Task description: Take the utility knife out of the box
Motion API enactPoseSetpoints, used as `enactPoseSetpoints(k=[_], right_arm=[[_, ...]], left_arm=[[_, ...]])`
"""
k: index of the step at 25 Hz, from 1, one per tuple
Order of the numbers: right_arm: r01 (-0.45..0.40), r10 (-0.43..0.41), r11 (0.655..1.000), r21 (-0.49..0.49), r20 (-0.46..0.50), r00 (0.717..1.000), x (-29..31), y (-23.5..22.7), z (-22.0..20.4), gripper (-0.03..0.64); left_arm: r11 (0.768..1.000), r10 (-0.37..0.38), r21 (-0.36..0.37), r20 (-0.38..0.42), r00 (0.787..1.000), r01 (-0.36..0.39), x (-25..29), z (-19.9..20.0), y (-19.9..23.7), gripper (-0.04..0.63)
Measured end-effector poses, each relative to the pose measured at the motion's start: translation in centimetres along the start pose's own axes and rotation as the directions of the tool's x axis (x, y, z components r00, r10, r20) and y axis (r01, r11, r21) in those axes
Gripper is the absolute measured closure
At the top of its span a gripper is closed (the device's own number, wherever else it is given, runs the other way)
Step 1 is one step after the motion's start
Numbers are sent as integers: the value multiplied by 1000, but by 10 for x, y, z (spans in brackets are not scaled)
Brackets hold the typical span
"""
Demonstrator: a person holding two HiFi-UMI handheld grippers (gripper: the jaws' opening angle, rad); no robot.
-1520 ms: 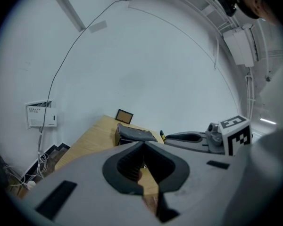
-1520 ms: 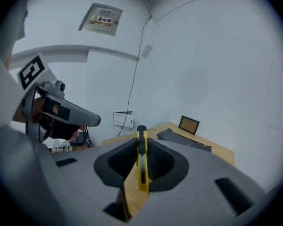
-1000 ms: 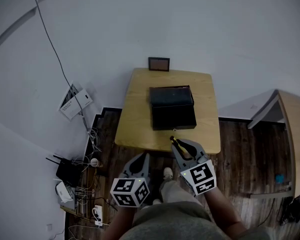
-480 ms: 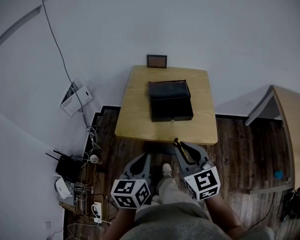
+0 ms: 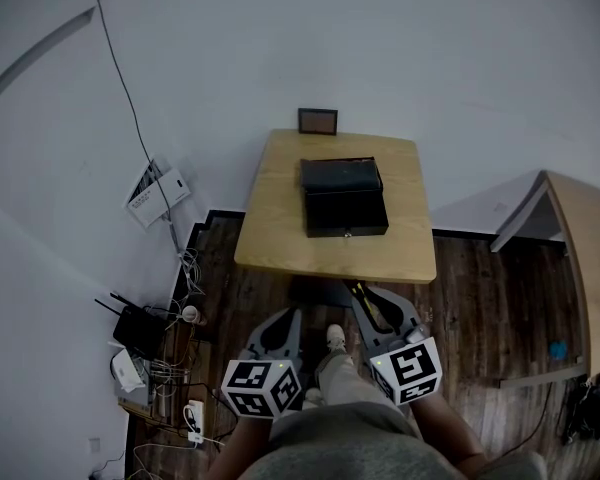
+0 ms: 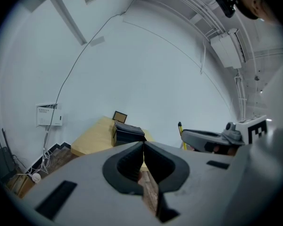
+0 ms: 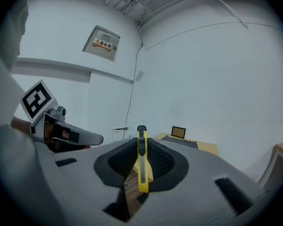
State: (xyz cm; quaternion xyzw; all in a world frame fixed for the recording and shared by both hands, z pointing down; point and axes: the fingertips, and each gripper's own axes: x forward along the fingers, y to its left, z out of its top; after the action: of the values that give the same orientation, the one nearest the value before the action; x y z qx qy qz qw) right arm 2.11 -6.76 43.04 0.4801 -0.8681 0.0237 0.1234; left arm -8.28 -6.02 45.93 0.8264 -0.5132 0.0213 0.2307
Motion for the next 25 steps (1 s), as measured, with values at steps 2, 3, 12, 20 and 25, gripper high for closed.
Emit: enactPoseSetpoints(k=[2, 3, 12, 20, 25], right_arm=[[4, -4, 1000, -1, 0, 1000, 0, 2, 2, 563], [5, -5, 1000, -2, 0, 1000, 0, 3, 2, 563], [8, -8, 1000, -5, 15, 1000, 0, 8, 5, 563], [14, -14, 1000, -2, 18, 1000, 2, 8, 7, 563], [19, -19, 1000, -5, 34, 999, 4, 6, 11, 563]], left_arm=[[1000, 0, 3, 3, 1000, 0, -3, 1, 0, 591], [1000, 0, 4, 4, 1000, 0, -4, 1, 0, 591], [1000, -5, 9, 4, 1000, 5, -7, 2, 1, 591], [1000, -8, 6, 2, 1000, 8, -5, 3, 4, 591], [1000, -8, 3, 0, 1000, 8, -2, 3, 5, 591]])
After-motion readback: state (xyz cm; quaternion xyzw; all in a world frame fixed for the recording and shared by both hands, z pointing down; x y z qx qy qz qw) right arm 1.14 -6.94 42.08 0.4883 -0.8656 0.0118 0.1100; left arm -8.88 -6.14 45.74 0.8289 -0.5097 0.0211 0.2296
